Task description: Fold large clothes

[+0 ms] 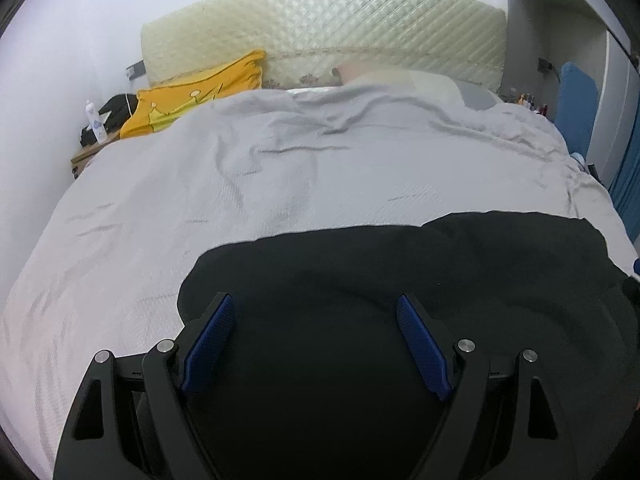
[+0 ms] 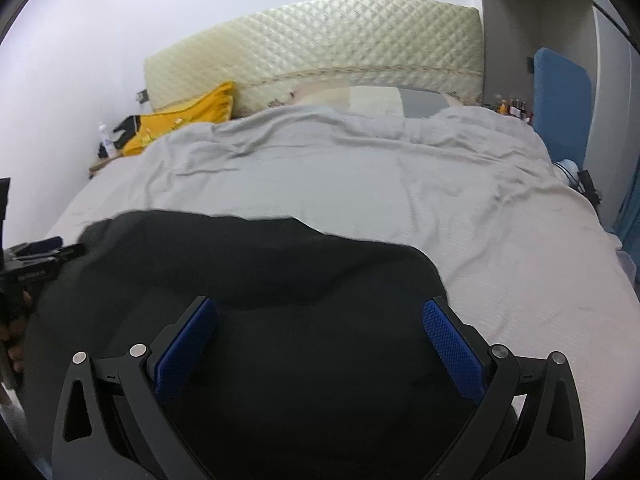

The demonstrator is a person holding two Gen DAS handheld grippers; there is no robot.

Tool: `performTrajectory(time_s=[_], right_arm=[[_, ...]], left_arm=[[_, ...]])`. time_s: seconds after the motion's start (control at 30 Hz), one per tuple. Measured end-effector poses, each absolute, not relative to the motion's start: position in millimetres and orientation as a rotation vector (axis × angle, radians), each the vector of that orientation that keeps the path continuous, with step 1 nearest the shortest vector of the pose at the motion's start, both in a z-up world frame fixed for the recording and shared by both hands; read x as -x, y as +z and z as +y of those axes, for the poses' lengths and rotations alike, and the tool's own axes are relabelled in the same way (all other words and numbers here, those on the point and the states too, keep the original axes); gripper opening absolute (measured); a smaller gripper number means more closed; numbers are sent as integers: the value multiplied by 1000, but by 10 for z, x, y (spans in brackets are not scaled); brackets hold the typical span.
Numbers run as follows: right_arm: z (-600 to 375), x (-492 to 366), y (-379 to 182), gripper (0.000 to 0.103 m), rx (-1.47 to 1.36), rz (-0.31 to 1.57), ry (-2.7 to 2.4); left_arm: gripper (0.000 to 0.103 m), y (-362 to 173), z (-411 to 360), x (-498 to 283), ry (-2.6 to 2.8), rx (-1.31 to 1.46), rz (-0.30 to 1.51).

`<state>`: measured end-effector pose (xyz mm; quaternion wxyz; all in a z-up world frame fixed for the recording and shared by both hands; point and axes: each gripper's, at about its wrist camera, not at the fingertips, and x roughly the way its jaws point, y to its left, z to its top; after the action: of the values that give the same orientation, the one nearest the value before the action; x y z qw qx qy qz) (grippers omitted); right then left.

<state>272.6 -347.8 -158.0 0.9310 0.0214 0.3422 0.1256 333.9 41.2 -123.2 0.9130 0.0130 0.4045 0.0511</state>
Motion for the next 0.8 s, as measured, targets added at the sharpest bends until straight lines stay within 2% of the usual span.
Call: performTrajectory(time_s=[0.5,0.8], right_arm=[[-3502,-2780,-1963,103,-84,706,255],[-3573,-2624,-1730,103,-104,683,230]], left_arm=[[85,-1448,347,-3400,80,-32,847],[85,-1244,301,-3279,103,-34,845]])
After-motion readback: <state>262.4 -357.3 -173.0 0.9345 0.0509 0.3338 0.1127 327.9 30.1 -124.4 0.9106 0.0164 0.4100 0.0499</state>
